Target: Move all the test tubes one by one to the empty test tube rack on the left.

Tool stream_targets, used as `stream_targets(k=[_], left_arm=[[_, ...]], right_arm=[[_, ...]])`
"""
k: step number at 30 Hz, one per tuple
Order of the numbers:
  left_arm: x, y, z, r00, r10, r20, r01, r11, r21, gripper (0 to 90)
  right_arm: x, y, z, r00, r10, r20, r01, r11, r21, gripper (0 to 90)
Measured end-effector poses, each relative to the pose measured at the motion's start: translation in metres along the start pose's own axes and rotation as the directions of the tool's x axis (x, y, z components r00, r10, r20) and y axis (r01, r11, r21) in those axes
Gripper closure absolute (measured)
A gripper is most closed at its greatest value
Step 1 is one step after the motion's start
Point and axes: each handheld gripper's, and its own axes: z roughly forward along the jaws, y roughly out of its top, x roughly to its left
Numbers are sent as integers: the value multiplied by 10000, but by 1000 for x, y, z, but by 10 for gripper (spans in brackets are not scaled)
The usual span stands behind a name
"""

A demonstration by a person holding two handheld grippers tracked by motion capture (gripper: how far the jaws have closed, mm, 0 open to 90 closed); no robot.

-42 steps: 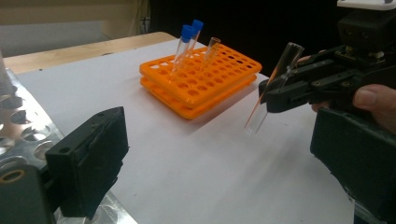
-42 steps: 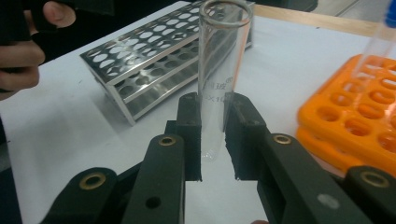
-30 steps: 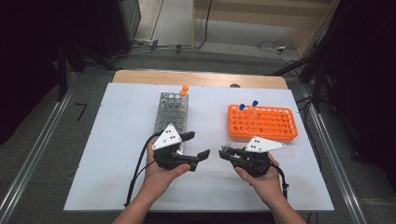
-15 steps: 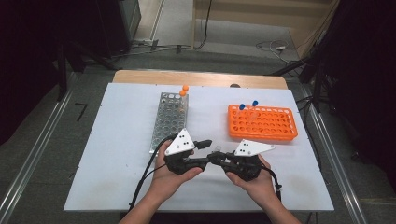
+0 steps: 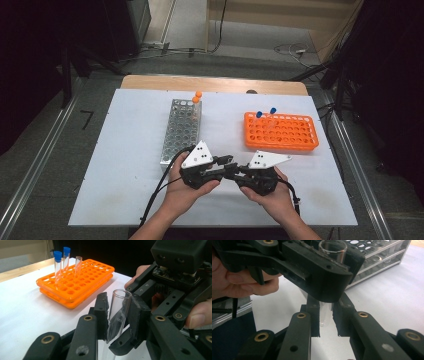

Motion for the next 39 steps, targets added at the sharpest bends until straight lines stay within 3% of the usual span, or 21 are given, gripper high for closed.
stream_targets(k=[17, 20, 25, 29, 34, 39], left_arm=[[1, -1, -2, 9993, 335, -146, -336, 9994, -101, 768], [5, 0, -5, 9997, 164, -197, -168, 9997, -193, 768], [12, 0, -10, 9992, -78, -386, 65, 9994, -340, 768], [16, 1, -13, 9984, -209, -534, 188, 9991, -391, 769], [23, 3, -16, 9968, -341, -727, 310, 9986, -432, 769], [32, 8, -23, 9934, -533, -1012, 461, 9963, -726, 769]], right_arm=[[-1, -2, 0, 9999, 42, -132, -42, 10000, -42, 719], [-3, -3, -2, 9999, 53, -128, -54, 9999, -150, 588], [-10, -6, -13, 9996, 238, -154, -248, 9975, -655, 267], [-18, -9, -23, 9990, 436, -14, -435, 9951, -892, 130], [-32, -17, -34, 9979, 627, 191, -606, 9936, -949, 0], [-43, -25, -50, 9931, 914, 730, -829, 9902, -1120, 0]])
